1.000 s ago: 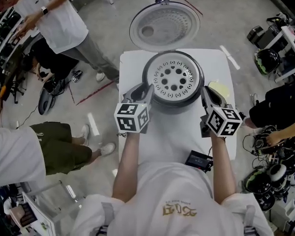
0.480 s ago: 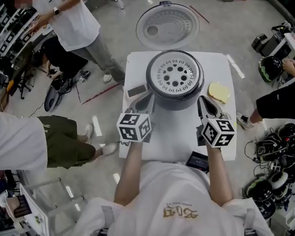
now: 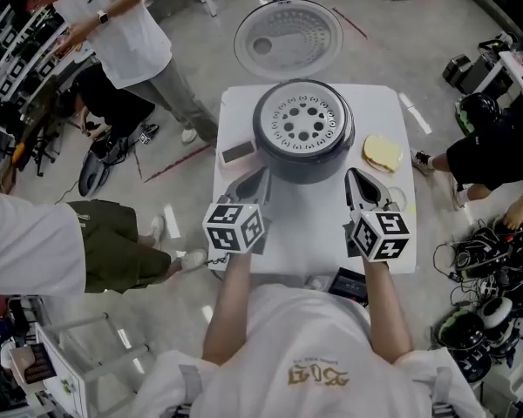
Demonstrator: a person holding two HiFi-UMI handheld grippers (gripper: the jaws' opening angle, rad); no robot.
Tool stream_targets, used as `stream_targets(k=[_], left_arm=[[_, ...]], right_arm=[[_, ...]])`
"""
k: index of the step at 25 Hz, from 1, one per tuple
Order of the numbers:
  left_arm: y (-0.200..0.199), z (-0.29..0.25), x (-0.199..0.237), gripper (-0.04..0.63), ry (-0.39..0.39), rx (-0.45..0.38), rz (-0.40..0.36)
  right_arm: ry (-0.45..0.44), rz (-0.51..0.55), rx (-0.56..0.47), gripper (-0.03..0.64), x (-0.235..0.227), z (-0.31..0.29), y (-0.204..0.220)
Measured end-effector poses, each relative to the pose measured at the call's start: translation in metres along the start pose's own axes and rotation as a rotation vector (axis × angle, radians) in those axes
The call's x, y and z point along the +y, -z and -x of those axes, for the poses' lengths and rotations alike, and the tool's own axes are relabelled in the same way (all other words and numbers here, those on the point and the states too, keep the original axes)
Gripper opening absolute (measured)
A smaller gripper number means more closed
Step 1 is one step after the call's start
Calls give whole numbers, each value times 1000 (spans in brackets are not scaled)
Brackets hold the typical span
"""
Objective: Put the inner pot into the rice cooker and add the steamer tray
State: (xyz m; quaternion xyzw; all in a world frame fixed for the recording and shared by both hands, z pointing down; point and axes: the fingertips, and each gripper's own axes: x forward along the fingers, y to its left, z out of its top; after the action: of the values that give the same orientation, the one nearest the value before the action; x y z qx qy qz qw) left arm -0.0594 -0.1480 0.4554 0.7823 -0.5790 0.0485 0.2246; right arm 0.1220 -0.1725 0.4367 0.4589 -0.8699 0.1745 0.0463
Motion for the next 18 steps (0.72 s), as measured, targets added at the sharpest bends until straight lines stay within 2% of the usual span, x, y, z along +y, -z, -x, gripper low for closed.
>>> stream_targets(k=[8,18], left_arm=[[8,5,-12,17,-1,2,-2],[5,15,-10,16,-9,-9,-2]], right_arm=[[7,5,0,11,-5,14,3],[-44,34,-12,11,13,16,-3]])
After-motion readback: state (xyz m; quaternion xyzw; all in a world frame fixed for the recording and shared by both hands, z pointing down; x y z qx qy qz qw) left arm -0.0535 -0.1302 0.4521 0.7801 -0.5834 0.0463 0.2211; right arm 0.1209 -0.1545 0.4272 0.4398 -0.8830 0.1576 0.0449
